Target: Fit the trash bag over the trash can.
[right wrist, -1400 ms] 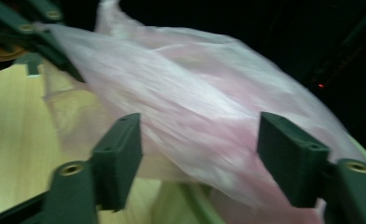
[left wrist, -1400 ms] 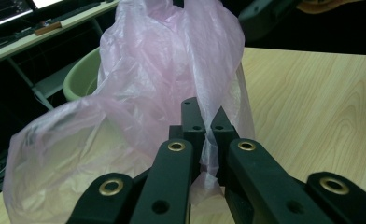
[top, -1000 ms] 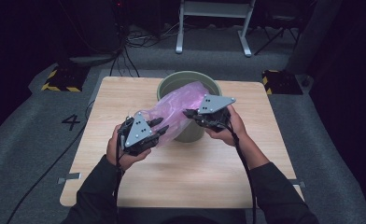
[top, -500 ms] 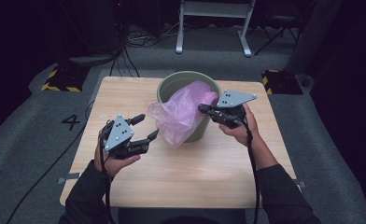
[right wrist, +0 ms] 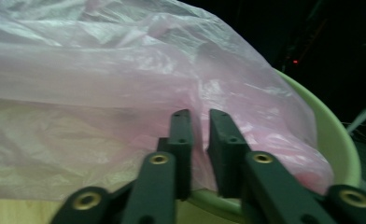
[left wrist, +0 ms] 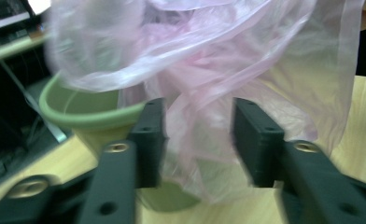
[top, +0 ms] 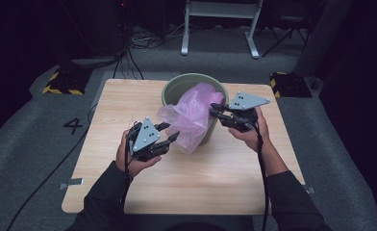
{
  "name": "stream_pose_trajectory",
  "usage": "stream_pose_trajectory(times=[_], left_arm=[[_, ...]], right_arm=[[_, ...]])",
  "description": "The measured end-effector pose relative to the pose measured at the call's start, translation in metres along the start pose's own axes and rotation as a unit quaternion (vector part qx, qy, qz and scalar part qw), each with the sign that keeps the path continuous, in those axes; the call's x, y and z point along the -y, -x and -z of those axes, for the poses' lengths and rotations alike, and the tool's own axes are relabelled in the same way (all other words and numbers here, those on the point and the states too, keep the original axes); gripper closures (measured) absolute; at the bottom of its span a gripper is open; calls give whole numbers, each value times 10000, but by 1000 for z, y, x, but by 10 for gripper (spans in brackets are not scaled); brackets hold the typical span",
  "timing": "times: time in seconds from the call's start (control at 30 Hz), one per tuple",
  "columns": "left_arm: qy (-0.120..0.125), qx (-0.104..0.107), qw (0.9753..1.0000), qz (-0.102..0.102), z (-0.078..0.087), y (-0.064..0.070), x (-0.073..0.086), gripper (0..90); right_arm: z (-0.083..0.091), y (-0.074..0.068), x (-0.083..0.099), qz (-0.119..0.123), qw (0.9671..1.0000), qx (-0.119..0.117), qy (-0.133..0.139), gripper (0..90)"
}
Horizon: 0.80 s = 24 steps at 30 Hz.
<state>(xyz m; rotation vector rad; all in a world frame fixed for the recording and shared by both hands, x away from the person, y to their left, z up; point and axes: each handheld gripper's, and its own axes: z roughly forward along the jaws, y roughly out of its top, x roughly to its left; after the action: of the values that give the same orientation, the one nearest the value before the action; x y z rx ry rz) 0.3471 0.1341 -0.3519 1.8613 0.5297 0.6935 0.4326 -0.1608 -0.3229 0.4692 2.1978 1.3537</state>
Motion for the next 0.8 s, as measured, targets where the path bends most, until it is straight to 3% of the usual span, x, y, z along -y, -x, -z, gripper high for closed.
stream_pose_trajectory(times=[0.03, 0.1, 0.2, 0.23, 0.4, 0.43, 0.57, 0.63, 0.8], left_arm=[[15, 17, 10000, -50, -2, 1, -1, 608], [15, 58, 9999, -144, -6, 4, -3, 701], [-10, 12, 9997, -243, -11, 8, -5, 768], [-19, 17, 9996, -265, -13, 9, -6, 787], [-7, 27, 9996, -290, -15, 9, -7, 849], [-5, 76, 9997, -249, -16, 9, -7, 870], [11, 91, 9997, -226, -18, 9, -7, 889], [10, 120, 9998, -186, -20, 9, -8, 896], [-27, 131, 9996, -257, -26, 13, -11, 898]], right_arm=[[0, 0, 0, 0, 10000, 0, 0, 725], [2, -5, 1, 39, 10000, 44, 9, 593], [5, -8, 3, 33, 9999, 103, 48, 524], [11, -10, 4, -115, 9996, 202, 158, 421], [25, -16, 11, -174, 9990, 260, 332, 325], [32, -22, 13, -117, 9993, 151, 306, 302], [42, -34, 16, -32, 9993, -27, 359, 296], [48, -49, 16, 56, 9988, -233, 433, 293], [47, -68, 13, 128, 9981, -418, 425, 291]])
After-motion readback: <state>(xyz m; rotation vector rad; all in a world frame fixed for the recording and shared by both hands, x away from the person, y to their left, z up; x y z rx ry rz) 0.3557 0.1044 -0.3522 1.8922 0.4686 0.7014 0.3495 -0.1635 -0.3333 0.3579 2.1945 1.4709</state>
